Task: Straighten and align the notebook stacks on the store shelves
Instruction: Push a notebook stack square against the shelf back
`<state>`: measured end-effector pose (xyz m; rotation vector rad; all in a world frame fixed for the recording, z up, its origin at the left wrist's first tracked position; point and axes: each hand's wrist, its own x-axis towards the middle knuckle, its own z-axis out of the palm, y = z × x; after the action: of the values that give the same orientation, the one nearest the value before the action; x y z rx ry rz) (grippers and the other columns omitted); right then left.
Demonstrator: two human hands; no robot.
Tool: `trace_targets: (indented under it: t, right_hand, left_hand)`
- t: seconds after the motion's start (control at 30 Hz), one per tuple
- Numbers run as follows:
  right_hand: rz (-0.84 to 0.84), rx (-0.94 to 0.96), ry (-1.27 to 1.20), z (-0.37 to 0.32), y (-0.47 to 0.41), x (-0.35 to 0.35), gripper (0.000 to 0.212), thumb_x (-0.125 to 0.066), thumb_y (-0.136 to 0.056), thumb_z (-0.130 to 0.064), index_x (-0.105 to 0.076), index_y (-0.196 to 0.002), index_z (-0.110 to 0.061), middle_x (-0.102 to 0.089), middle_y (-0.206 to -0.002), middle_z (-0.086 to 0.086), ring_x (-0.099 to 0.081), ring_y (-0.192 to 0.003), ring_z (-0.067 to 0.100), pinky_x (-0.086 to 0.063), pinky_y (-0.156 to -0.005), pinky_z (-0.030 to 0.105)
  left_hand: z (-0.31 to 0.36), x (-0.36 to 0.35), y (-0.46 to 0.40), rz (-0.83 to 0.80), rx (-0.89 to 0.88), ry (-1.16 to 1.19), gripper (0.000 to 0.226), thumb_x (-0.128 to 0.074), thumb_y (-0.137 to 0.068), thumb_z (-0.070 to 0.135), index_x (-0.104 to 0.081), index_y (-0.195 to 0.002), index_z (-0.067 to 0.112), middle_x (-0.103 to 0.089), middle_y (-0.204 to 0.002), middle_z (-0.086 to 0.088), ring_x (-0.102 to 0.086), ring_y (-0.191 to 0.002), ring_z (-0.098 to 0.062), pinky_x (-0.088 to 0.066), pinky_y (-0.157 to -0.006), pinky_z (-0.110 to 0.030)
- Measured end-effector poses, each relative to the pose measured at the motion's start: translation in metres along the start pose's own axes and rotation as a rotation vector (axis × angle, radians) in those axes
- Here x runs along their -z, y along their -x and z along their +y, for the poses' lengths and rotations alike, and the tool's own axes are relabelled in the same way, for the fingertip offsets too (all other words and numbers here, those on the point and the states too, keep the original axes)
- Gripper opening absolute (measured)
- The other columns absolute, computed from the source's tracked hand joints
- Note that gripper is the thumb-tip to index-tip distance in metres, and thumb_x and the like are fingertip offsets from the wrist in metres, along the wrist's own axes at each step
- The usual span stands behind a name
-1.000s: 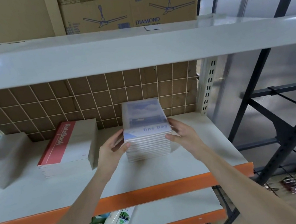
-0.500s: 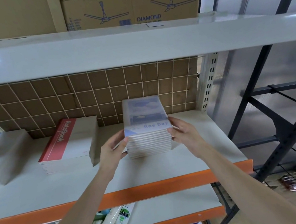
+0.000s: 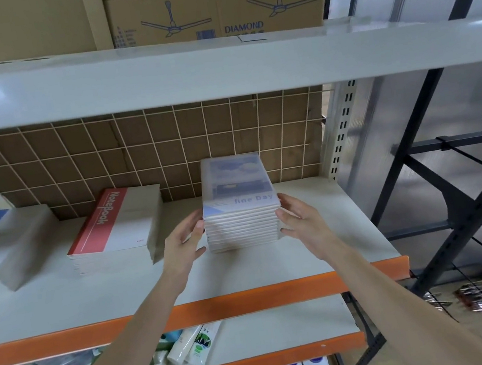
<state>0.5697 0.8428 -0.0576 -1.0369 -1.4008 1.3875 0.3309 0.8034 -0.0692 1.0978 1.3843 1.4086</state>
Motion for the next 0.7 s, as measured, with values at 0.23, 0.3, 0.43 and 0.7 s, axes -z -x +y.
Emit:
trace_targets:
  t: [0.23,0.3,0.43,0.7]
  right_hand:
    - [0.100,-0.062,-0.027,-0.007,-0.003,-0.012,0.027,-0.049,-0.098,-0.021,-0.056,-0.124,-0.024,-0.063,-0.117,-0.003,-0.058,-0.113,0.023,-0.051,-0.087,0.043]
    - [0.126,-0.072,-0.016,-0.008,-0.003,-0.015,0.028,-0.048,-0.099,-0.020,-0.055,-0.126,-0.023,-0.062,-0.115,-0.003,-0.058,-0.113,0.024,-0.047,-0.094,0.052]
    - [0.119,-0.090,-0.024,-0.006,0.001,-0.014,0.034,-0.049,-0.099,-0.021,-0.052,-0.132,-0.019,-0.059,-0.126,-0.002,-0.056,-0.113,0.015,-0.054,-0.085,0.034]
    - [0.126,-0.116,-0.075,0.001,0.012,-0.007,0.039,-0.047,-0.097,-0.001,-0.067,-0.096,-0.035,-0.069,-0.105,-0.012,-0.061,-0.103,0.008,-0.051,-0.075,0.019]
  left_hand:
    - [0.007,-0.019,0.002,0.112,0.007,0.049,0.036,-0.058,-0.092,0.023,-0.054,-0.128,0.021,-0.060,-0.118,0.002,-0.055,-0.108,-0.015,-0.048,-0.075,-0.028]
    - [0.008,-0.021,0.003,0.131,0.012,0.054,0.038,-0.057,-0.092,0.023,-0.054,-0.129,0.020,-0.060,-0.119,0.001,-0.054,-0.108,-0.015,-0.048,-0.077,-0.030]
    - [0.007,-0.022,0.007,0.141,0.052,0.029,0.042,-0.051,-0.096,0.023,-0.047,-0.136,0.014,-0.054,-0.129,-0.004,-0.050,-0.118,-0.020,-0.046,-0.096,-0.041]
    - [-0.010,-0.007,0.019,0.176,0.035,-0.069,0.038,-0.042,-0.096,-0.004,-0.053,-0.131,0.008,-0.056,-0.130,-0.005,-0.054,-0.116,-0.020,-0.044,-0.096,-0.033]
